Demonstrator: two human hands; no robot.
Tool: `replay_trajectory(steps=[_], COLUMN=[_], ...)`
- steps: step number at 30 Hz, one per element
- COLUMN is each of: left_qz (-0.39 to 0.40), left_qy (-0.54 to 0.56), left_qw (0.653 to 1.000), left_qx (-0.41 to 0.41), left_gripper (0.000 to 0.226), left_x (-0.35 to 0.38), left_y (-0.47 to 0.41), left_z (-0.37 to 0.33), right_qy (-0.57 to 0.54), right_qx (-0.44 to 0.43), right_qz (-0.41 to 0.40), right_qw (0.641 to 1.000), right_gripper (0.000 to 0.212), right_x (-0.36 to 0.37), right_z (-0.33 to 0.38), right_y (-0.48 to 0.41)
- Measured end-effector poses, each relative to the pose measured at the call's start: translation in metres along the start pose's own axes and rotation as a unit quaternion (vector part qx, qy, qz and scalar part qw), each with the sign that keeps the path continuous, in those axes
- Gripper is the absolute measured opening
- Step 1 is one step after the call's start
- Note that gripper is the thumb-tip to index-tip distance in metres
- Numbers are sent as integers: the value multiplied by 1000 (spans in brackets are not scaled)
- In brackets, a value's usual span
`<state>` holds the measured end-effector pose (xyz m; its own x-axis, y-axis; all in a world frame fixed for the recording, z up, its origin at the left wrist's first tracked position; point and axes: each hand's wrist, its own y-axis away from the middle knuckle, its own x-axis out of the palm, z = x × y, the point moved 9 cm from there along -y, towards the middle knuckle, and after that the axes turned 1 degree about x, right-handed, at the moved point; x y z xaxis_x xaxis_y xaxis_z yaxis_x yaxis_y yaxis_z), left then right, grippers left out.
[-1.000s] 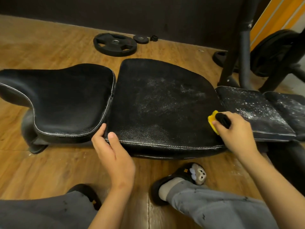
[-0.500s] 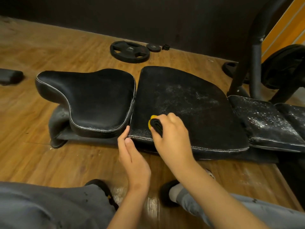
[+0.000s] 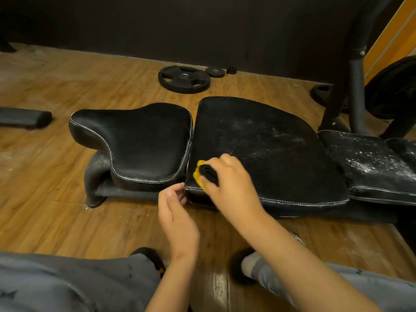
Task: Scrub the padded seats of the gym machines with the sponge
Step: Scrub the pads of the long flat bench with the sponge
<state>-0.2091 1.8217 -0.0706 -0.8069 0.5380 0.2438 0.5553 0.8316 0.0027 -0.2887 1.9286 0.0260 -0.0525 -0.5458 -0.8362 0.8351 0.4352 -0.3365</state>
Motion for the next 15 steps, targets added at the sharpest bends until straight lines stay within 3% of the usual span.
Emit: replay_trajectory(steps=[4,6,9,11,15], left_qz=[46,85,155,221,414], left_qy=[-56,-90,-113,-117,-123], left_qw=[997,992,980,966,898], left_qx=[7,31,56,69,82], left_gripper=[14,16,20,26,51], left_x=[12,23,42,61,103], left_y=[6,11,21,27,45], left_z=[-14,-26,-48,-61,-78], right_qy=[-44,-157,-393,-499,-592], right_qx=[112,176,267,271,227], right_qz=[-9,-5,3,33,101], right_qw=[993,972,880,823,767], right_gripper=[18,14,31,36,27], right_x=[-36,-47,-53,-50,-49], right_z=[-71,-102,-120,-114,-90], right_y=[10,20,39,45,44])
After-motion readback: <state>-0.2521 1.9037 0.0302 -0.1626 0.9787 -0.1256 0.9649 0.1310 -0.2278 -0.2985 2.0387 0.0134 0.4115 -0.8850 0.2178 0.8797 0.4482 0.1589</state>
